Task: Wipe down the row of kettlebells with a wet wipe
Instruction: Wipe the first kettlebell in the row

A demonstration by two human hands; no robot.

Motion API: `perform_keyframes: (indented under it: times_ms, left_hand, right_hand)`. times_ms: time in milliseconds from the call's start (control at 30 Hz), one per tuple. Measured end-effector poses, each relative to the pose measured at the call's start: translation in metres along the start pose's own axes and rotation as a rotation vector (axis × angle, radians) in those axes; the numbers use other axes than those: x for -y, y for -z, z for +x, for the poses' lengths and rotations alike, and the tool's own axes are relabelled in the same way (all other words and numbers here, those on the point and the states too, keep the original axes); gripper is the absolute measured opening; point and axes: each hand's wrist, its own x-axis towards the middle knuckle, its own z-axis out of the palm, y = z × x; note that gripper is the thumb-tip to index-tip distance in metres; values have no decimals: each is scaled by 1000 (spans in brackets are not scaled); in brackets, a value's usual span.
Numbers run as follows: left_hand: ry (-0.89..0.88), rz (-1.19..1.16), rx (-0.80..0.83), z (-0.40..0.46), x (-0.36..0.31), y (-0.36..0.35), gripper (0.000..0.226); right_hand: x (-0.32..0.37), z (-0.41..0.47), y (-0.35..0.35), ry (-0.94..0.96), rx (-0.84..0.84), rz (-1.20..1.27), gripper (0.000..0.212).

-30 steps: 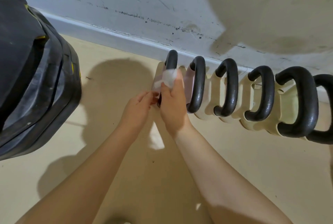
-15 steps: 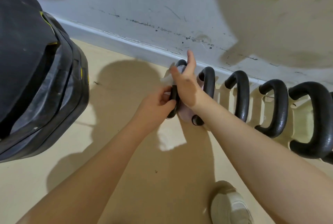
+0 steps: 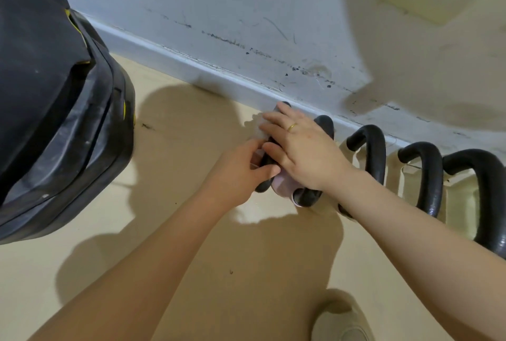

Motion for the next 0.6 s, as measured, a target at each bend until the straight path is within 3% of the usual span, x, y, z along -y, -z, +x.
perform_keyframes:
  times_ms: [133, 233, 333, 433, 533, 600]
  left_hand:
    - [8, -42, 9, -2, 0, 0, 34]
    - [8, -26, -14, -3, 2, -2, 34]
    - [-1, -13, -36, -7, 1, -5, 37]
    - [-5, 6, -55, -8, 1, -6, 40]
    - [-7, 29, -75, -8, -2, -8, 39]
    - [-3, 69, -90, -11, -6, -9, 39]
  right_hand:
    - [-14, 43, 2, -227, 70, 182, 48]
    - [-14, 54, 1, -262, 87, 207, 47]
    - [-15, 57, 15, -461, 118, 570, 35]
    - [-7, 63, 14, -651, 33, 781, 31]
    - [10, 51, 3, -793, -161, 945, 19]
    - [18, 38, -2, -828, -170, 1069, 13]
